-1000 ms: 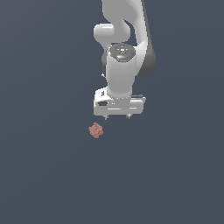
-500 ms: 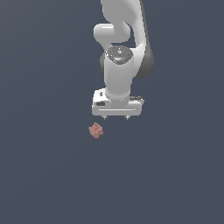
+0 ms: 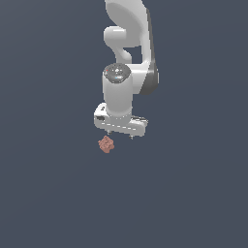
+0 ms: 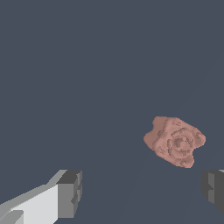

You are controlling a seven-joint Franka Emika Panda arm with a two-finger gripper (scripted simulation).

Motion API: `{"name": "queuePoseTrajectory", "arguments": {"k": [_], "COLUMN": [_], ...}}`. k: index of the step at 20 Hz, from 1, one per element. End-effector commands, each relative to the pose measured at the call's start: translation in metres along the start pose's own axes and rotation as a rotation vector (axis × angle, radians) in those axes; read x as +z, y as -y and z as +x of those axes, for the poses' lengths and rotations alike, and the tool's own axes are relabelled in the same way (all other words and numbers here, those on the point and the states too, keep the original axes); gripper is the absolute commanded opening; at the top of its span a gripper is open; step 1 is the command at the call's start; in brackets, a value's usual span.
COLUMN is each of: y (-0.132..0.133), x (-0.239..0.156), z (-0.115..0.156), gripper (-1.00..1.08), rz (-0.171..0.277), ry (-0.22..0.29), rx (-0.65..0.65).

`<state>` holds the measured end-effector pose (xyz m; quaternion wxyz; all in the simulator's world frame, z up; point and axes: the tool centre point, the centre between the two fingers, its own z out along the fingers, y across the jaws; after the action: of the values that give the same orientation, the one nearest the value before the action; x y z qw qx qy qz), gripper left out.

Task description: Pick up the object and move it to a goal position.

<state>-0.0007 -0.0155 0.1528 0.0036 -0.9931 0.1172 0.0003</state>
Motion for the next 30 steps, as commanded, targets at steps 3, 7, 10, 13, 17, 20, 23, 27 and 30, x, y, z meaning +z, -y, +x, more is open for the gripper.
{"name": "queuePoseTrajectory", "arguments": {"k": [3,7,10,13,17,20,23,27,30], "y": [-0.025,-0.045,-0.057,-0.066,-0.074,-0.077,-0.076,-0.077,-0.077], "x": [0.021,0.037,0.046,0.053,0.059,0.061,0.061,0.07,0.084], "z": [0.002,0.003,0.002,0.002,0.002,0.002,0.001,0.001,0.001], "gripper": [1.0,1.0,1.0,1.0,1.0,1.0,1.0,1.0,1.0], "rz": [0.001,0.0,-0.002,-0.004,-0.006,-0.007,-0.007,-0.007,-0.007], "ry": [0.001,0.001,0.0,-0.001,-0.003,-0.003,-0.002,-0.003,-0.003], "rx": [0.171,0.304,0.382,0.441,0.491,0.507,0.502,0.503,0.505]}}
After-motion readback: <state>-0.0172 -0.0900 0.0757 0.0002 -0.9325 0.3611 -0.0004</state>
